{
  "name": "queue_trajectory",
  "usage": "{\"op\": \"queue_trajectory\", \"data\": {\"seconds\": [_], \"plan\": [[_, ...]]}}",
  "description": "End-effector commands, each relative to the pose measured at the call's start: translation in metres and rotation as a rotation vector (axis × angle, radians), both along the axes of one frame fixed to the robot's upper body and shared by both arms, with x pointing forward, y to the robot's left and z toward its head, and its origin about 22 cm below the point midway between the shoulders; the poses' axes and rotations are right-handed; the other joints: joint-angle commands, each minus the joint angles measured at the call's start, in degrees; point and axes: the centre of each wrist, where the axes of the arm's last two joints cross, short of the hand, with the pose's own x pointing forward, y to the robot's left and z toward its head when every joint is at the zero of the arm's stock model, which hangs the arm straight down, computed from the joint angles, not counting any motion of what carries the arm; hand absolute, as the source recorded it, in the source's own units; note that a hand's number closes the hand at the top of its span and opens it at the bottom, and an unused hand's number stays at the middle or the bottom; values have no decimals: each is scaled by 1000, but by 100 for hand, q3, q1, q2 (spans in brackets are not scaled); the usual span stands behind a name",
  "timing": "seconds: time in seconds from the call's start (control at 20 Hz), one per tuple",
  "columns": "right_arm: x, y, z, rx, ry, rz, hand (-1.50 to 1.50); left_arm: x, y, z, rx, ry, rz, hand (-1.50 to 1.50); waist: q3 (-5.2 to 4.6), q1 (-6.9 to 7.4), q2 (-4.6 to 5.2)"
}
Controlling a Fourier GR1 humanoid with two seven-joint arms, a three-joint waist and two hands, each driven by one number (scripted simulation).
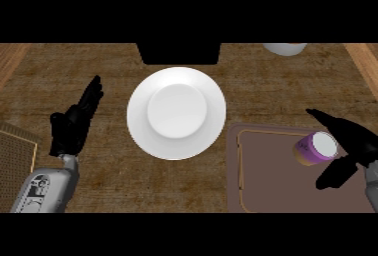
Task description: Pick the can from the tray and place it in the plate
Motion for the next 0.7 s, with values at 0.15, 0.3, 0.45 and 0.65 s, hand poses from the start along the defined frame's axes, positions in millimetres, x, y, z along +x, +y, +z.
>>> {"op": "queue_trajectory", "data": {"seconds": [0.15, 0.3, 0.45, 0.65], "plan": [[21, 1, -18, -9, 39, -8, -150, 6, 3, 5, 10, 1, 7, 0, -1, 5, 0], [9, 14, -37, -8, 33, -9, -150, -6, -4, -10, 7, -4, 23, 0, -1, 6, -1], [15, -5, -31, -19, -9, 10, 150, 10, -9, 0, 3, 5, -6, 0, -1, -9, 0], [15, -20, -34, -45, -71, 8, 150, 4, 27, -1, 7, -11, 5, 0, -1, -2, 2]]}}
